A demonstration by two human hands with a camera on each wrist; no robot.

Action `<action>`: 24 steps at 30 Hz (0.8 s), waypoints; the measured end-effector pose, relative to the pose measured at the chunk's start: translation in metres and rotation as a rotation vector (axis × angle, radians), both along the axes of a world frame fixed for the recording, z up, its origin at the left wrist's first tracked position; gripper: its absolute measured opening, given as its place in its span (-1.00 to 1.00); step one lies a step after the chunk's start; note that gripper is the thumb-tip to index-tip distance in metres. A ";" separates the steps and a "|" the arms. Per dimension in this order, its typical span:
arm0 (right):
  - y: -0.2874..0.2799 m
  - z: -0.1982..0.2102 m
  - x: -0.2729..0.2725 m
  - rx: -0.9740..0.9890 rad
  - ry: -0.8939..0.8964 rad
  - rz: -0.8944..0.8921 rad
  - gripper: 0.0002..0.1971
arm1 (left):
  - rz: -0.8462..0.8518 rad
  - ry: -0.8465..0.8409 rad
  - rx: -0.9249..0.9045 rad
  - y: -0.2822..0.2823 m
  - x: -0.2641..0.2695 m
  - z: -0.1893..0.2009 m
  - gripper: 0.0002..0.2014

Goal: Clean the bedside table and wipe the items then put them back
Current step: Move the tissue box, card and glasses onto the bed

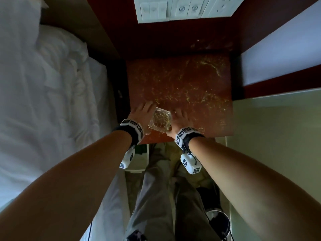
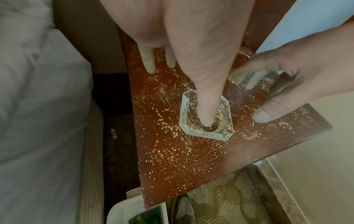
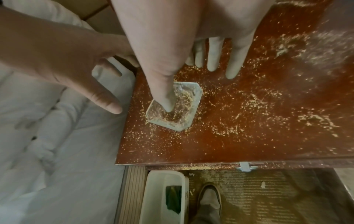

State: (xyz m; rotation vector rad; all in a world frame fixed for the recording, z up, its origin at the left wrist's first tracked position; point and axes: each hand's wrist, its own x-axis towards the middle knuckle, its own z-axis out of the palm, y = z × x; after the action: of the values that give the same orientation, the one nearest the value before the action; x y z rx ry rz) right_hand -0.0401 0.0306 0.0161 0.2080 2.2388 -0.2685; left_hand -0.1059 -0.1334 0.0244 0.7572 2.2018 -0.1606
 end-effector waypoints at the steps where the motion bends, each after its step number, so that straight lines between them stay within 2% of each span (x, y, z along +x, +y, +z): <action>1: -0.001 -0.008 -0.002 0.003 -0.009 0.007 0.10 | -0.021 0.010 0.002 0.002 -0.001 -0.009 0.22; 5: -0.006 -0.032 -0.001 0.020 -0.042 0.046 0.22 | -0.068 -0.017 -0.003 0.010 0.001 -0.039 0.31; 10: -0.015 -0.048 0.003 0.067 -0.007 0.106 0.27 | -0.125 -0.015 -0.032 0.013 0.005 -0.064 0.33; 12: -0.018 -0.051 0.002 0.092 0.019 0.143 0.27 | -0.146 0.038 -0.029 0.013 0.007 -0.069 0.27; 16: -0.024 -0.053 -0.003 0.139 0.089 0.229 0.19 | -0.207 0.151 0.046 0.014 0.009 -0.075 0.04; 19: -0.028 -0.052 -0.007 0.156 0.084 0.267 0.18 | -0.241 0.173 0.060 0.014 0.009 -0.079 0.05; 24: -0.028 -0.048 -0.012 0.149 0.065 0.293 0.20 | -0.258 0.116 0.022 0.021 0.004 -0.076 0.07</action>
State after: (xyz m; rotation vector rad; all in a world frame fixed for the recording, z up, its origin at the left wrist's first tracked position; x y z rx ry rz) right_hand -0.0523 0.0025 -0.0319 -0.0525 2.3192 0.0502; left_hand -0.1016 -0.1119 -0.0516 1.0679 2.2098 -0.3164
